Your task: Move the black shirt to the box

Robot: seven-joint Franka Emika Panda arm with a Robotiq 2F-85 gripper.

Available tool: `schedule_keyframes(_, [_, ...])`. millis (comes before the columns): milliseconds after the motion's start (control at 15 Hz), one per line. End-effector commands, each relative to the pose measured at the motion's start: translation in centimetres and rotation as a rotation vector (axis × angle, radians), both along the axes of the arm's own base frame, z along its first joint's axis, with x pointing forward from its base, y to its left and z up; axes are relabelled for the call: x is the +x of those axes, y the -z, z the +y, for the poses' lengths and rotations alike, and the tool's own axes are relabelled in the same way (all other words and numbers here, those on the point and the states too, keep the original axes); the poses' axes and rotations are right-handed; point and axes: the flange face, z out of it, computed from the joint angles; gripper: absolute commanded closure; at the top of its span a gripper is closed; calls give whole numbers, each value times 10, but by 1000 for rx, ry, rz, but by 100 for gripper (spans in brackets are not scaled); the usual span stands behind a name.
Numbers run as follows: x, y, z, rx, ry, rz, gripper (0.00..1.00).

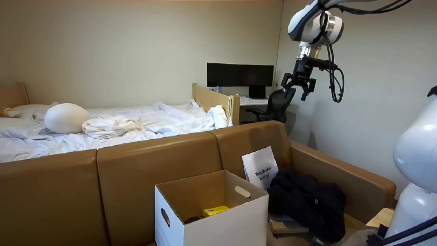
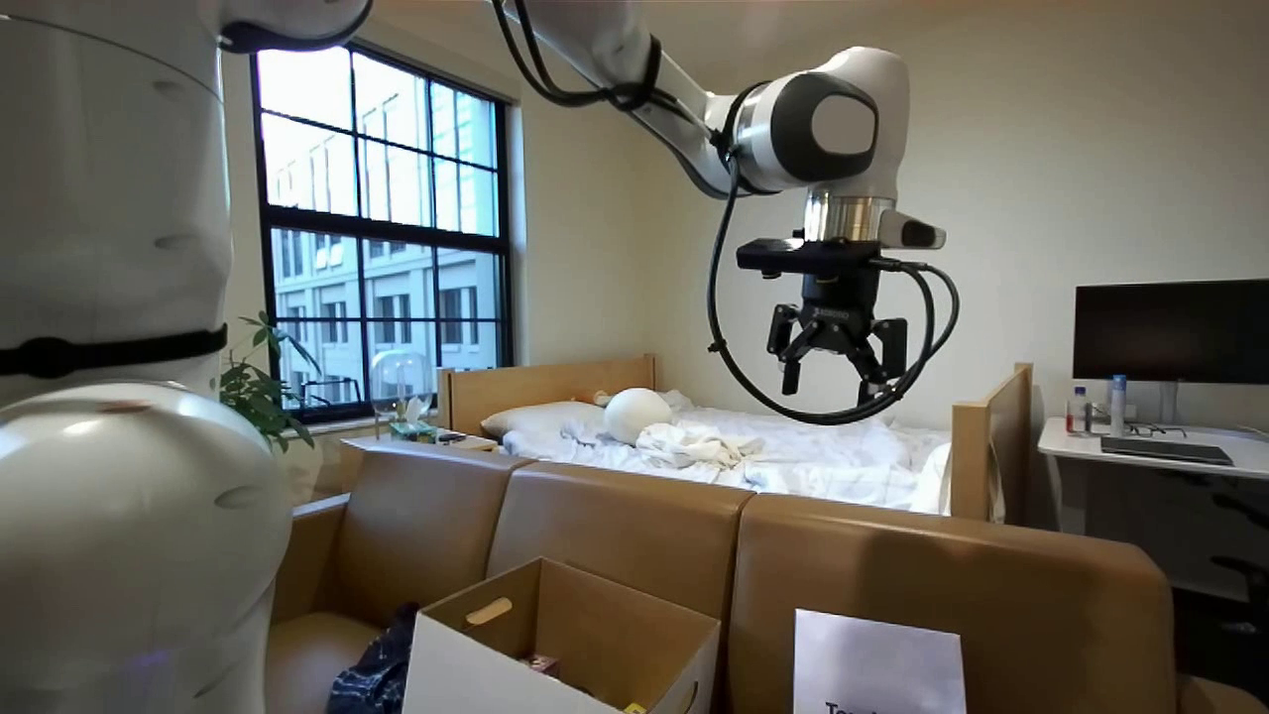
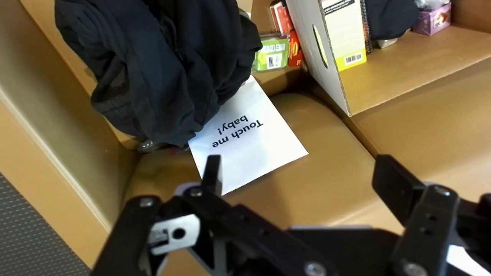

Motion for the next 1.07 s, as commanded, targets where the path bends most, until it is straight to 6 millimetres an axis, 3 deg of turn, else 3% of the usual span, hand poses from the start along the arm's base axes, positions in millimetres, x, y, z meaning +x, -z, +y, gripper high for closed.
schedule_keyframes(0, [0,-1,-1,0,0,0,0])
schedule_keyframes(133, [16,20,-13,27,1,26,0])
schedule_keyframes(267, [22,25,-21,5,21,-35,0])
schedule_keyframes(400, [38,48,-32,39,22,-20,0])
schedule_keyframes(667, [62,138,-64,41,29,104,0])
schedule_keyframes(933, [79,230,-109,7,144,197,0])
schedule_keyframes(1000, [79,242,-120,6,160,203,0])
